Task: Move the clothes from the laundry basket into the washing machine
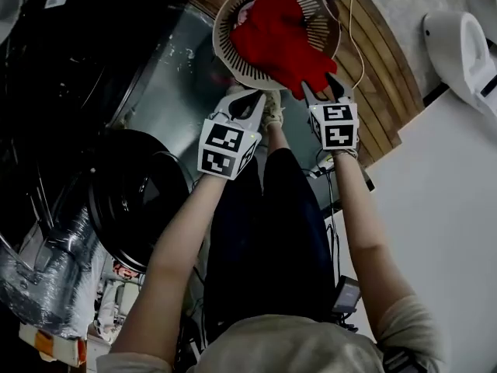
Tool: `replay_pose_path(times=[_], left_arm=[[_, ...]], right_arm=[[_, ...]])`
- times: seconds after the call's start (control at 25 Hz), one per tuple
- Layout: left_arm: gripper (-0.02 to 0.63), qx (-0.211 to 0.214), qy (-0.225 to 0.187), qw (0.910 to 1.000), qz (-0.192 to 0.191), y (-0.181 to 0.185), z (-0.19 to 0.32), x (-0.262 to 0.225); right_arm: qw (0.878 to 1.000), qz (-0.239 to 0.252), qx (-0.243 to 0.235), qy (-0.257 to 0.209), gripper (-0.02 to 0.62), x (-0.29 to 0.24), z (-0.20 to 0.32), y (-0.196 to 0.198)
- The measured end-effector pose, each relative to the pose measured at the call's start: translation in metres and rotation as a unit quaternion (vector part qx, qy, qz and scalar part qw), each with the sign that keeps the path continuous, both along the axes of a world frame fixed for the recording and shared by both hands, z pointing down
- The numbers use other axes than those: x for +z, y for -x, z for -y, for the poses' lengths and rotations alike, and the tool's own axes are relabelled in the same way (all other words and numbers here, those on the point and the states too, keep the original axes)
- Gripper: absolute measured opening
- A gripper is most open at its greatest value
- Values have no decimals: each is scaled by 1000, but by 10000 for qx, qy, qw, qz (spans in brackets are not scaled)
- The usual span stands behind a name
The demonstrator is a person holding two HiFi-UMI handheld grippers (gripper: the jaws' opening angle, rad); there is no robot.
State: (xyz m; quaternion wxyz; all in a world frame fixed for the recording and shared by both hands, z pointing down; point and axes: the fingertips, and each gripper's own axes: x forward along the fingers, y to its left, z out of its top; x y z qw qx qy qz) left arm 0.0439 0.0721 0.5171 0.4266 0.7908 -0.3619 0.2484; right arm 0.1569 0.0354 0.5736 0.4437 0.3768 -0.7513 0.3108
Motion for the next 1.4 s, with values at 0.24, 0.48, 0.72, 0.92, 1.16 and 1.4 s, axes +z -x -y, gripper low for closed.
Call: replay_pose_path(times=[0.24,0.48,0.72,0.92,1.16,1.4], left_arm=[[9,26,102,9999,-75,-14,-7,56],[9,140,262,9994,-167,-26,-9,75],[236,507,342,9968,-506,-42,-7,58],[311,684,-4,9960,-571,-48,9,37],[348,576,-269,9978,-193,-41,33,37],[344,193,37,9995,-232,-34,29,52]], right_arm=[[9983,-380,212,397,255,71,-12,-24],[9986,8,501,182,46,61,-8,-25],[9899,1141,838,-88,8,-5,9,0],[9654,2499,717,-211,6,-77,18,40],[9502,3101,241,-183,6,-117,17,73],[9751,2167,449,-126,8,-57,23,47]])
